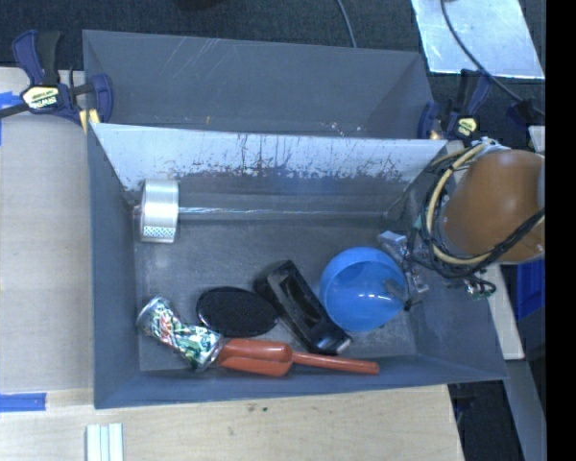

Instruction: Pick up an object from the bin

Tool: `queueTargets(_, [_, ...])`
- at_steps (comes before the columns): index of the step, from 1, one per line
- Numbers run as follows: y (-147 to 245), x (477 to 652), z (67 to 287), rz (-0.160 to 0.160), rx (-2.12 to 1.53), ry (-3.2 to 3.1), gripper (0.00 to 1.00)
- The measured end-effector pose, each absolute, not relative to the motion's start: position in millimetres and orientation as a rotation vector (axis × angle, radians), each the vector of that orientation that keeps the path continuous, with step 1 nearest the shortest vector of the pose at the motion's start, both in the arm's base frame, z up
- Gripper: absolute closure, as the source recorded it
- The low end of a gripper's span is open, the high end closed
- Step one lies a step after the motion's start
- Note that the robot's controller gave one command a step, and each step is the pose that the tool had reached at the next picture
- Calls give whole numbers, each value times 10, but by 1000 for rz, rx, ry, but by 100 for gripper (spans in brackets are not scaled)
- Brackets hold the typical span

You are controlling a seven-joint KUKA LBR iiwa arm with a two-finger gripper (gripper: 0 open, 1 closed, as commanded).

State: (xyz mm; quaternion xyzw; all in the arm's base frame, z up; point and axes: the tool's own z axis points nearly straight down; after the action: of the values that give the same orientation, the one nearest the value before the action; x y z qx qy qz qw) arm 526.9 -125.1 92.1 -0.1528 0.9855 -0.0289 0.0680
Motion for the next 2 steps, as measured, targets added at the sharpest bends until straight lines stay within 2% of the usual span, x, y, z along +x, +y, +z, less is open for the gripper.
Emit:
queueTargets(1, [-1236, 5244, 902, -81, -466, 2978, 100])
queueTargets(2, [-1209, 5254, 986, -66, -472, 2995, 100])
